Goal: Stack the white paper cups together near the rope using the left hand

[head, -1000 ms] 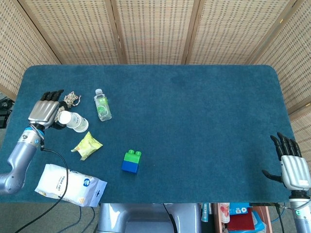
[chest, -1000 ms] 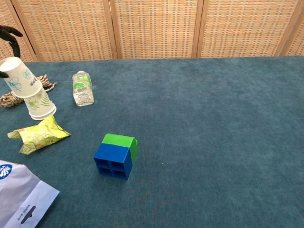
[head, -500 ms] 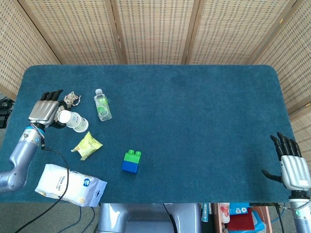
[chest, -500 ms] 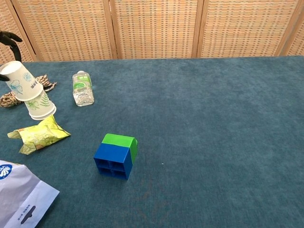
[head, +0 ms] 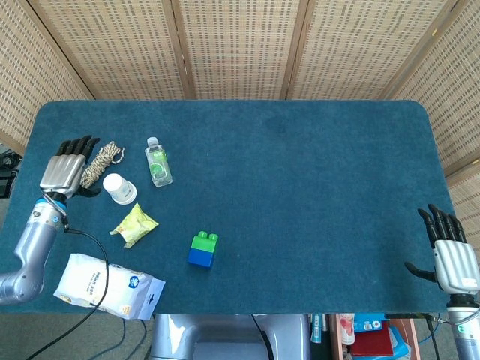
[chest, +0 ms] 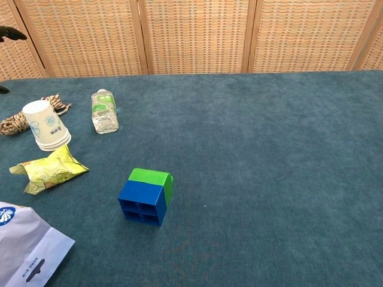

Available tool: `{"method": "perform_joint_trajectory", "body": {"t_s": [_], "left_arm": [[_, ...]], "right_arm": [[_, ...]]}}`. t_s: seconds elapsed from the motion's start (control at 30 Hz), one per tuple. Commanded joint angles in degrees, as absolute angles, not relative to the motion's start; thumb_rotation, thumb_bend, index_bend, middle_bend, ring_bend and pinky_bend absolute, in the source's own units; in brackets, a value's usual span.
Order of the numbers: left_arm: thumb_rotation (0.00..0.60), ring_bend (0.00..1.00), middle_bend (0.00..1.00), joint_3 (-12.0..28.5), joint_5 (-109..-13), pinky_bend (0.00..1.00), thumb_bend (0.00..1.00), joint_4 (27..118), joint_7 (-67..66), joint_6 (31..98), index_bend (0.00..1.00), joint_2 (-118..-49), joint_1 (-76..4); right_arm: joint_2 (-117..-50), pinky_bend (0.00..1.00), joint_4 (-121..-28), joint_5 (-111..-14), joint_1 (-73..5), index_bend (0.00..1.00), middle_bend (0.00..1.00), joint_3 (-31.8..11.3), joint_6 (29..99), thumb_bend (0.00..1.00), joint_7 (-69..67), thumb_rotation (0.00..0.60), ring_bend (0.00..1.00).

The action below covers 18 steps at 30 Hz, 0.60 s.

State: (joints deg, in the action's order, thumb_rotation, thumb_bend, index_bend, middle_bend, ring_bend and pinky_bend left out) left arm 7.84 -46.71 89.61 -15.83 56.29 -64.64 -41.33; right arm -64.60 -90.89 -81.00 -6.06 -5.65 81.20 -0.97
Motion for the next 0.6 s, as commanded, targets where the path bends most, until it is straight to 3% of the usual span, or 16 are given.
{"method": "perform_joint_trajectory", "body": {"t_s": [0.03,0.3,0.6], "left_arm": [[0.600,0.00,0.00,5.5,-59.9,0.00,0.22,95.3,-8.9,69.0,0.00,-65.2,-32.9],[0.600,0.00,0.00,-1.7,-72.5,0.00,0.22,93.5,-6.7,84.6,0.00,-72.4,-20.7],[0.600,0.00,0.00,-4.3,-78.0,0.00,0.22,89.1,-5.6,95.0,0.00,-74.1,-11.2]], "right_arm": [[-64.6,0.00,-90.9,-81.1,-6.1,0.00,0.00,-5.7,81.2,0.00,-0.8,0.600,0.00],[-64.8,0.00,-91.0,-81.3,-6.2,0.00,0.00,-5.9,81.7,0.00,-0.3,0.600,0.00],[-64.9,0.00,-91.1,-82.2,-6.1,0.00,0.00,-5.6,82.4,0.00,-0.1,0.600,0.00]]}}
